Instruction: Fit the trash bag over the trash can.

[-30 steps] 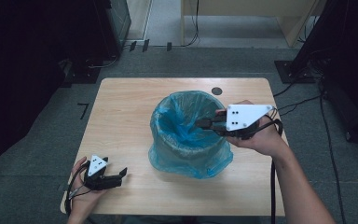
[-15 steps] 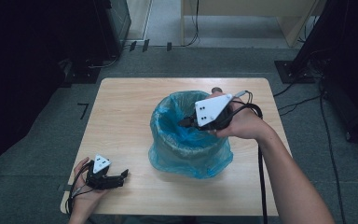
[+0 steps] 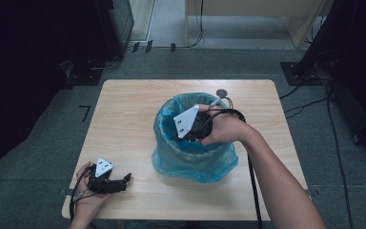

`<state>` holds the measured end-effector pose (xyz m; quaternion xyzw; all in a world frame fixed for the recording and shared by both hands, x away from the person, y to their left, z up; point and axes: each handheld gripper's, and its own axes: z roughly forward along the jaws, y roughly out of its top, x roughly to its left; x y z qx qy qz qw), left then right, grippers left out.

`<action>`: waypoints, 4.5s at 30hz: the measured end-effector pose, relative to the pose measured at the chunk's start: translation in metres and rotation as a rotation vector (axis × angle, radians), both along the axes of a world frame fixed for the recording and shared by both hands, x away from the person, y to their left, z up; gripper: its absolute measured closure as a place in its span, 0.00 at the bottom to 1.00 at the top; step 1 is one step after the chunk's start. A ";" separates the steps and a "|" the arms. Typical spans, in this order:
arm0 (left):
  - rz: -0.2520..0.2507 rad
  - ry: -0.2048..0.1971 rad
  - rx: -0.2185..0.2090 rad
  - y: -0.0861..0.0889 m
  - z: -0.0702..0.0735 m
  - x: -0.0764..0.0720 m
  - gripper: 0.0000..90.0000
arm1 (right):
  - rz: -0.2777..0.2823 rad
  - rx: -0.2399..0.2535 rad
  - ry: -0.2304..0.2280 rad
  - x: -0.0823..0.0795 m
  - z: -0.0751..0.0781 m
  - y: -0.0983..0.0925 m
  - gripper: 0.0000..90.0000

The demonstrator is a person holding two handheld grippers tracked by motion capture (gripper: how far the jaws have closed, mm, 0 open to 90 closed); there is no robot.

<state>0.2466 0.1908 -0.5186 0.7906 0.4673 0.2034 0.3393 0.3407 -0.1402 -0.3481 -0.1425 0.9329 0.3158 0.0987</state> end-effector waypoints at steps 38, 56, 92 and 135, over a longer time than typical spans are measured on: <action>0.007 0.001 -0.001 -0.001 0.000 0.000 0.11 | 0.202 -0.214 -0.023 -0.001 -0.026 -0.001 1.00; 0.008 0.000 -0.002 -0.001 0.000 0.000 0.11 | 0.173 -0.165 -0.033 -0.001 -0.012 -0.009 1.00; 0.013 0.002 0.001 -0.001 0.000 0.001 0.11 | 0.160 0.037 -0.056 -0.081 0.059 -0.104 1.00; 0.019 0.001 -0.002 -0.002 0.000 0.001 0.11 | -0.635 0.251 0.081 -0.110 -0.070 -0.208 0.18</action>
